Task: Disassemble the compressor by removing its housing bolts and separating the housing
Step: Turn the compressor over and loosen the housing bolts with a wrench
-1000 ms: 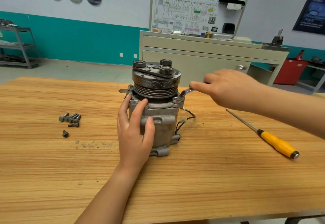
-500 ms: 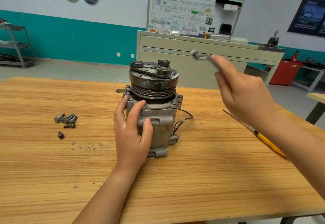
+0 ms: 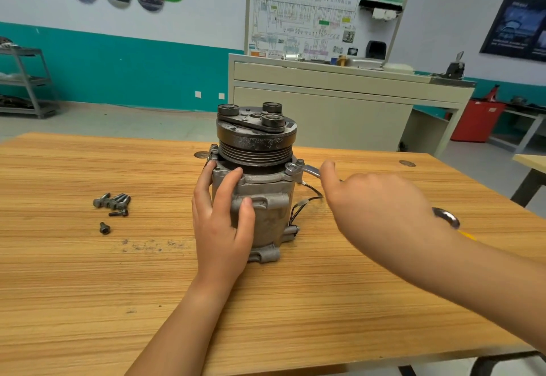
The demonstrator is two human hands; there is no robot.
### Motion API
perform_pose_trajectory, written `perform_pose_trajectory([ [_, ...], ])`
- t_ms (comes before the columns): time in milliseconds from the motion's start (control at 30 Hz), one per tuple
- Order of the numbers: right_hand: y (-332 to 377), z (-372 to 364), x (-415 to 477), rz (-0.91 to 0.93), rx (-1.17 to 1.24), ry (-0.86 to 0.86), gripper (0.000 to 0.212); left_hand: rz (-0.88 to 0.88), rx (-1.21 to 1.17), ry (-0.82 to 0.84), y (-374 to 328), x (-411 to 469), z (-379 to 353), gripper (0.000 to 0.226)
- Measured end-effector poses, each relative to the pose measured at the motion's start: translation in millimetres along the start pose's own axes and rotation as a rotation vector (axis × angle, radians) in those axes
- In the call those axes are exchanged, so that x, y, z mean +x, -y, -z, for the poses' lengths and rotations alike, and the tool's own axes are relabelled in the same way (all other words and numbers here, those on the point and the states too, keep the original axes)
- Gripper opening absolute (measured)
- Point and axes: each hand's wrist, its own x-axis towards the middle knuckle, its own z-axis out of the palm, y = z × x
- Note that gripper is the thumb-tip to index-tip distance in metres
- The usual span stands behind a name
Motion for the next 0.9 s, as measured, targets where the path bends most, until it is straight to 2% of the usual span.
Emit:
perform_pose_trajectory([
  [167,-2.7,6.4,3.7,0.065,-0.181,0.037,0.050,-0.001,-0.015,0.006,-1.3,-1.2,0.7,0.038],
  [400,-31.4,23.7,18.7,0.190,-0.142,0.061,0.019,0.002,-0.025,0.009,-1.4,-0.5,1.0,0.037],
  [467,-24.8,22.2,16.6,0.204,-0.149,0.039,0.021,-0.007,-0.026,0.005,-1.6,-0.2,0.9,0.037],
  [633,-24.2,14.0,15.8,0.220,-0.192,0.013,0.042,-0.007,-0.022,0.003,-1.5,-0.1,0.5,0.037],
  [900,-63.4,-9.3,60.1,0.411,-0.289,-0.104,0.018,-0.003,-0.014,0.021,-0.6,-0.9,1.3,0.038],
])
